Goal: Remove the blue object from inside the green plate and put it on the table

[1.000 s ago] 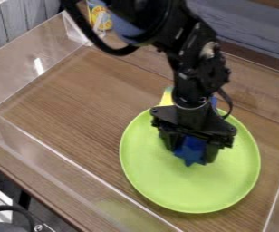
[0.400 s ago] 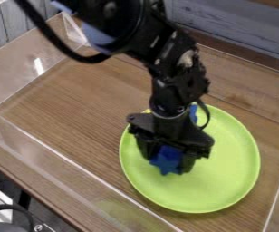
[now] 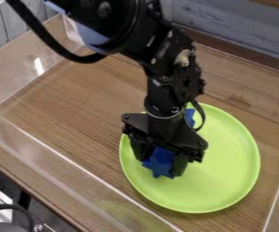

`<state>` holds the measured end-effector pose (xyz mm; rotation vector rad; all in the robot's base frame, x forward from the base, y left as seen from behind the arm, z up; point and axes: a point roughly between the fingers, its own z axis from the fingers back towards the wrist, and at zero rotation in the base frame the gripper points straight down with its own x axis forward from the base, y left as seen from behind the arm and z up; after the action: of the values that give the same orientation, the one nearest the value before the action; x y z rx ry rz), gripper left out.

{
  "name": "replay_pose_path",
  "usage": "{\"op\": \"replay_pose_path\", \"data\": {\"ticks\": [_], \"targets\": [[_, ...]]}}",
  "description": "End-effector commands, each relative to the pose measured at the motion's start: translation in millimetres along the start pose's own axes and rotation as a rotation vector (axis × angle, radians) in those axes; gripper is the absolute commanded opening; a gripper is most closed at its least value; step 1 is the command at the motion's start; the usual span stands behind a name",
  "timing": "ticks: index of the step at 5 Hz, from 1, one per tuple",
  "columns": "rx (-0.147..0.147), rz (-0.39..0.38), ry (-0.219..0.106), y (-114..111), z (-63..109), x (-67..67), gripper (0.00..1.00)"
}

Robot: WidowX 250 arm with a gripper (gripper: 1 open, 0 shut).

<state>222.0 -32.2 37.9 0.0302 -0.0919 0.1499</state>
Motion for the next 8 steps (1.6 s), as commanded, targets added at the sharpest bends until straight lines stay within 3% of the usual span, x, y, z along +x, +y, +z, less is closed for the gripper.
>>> {"op": "replay_pose_path", "data": {"ticks": [1,4,6,8], "targets": [[0.0,0.029,-0.029,-1.5,15.5,4.9,0.0],[0.001,0.022,-0.026,-16.8,31.0,8.6,0.0],[0.005,0.062,-0.028,-2.9,48.1,-2.1,0.0],[0.001,0.07,-0.029,-15.7,49.9,5.4,0.0]]}}
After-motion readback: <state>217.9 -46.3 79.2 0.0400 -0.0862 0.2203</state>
